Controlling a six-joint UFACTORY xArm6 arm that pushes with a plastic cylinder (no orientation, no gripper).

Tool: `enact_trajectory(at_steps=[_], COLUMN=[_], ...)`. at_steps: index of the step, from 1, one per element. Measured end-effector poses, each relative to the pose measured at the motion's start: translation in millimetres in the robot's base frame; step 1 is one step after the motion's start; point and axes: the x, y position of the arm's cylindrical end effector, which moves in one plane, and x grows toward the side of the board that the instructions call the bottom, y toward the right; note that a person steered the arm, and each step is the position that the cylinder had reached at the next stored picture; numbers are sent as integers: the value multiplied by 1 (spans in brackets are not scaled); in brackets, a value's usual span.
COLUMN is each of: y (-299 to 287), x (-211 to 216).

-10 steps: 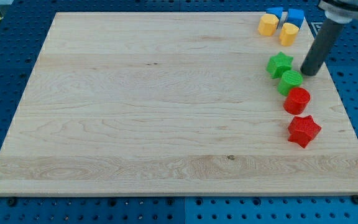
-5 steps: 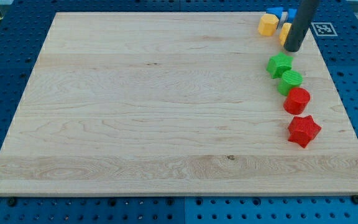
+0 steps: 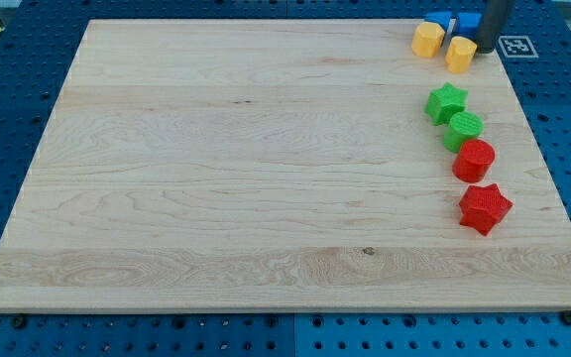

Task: Push the yellow heart below the yellow hexagon

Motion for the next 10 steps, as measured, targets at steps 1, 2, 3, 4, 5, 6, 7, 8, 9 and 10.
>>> enact_trajectory(at_steps=[1,2,3,4,5,6,7,8,9,10], y=[-16,-26,-32,-34,-34,-35,-44,-65,-74,-69], x=[0,0,0,0,13,28,31,31,31,29])
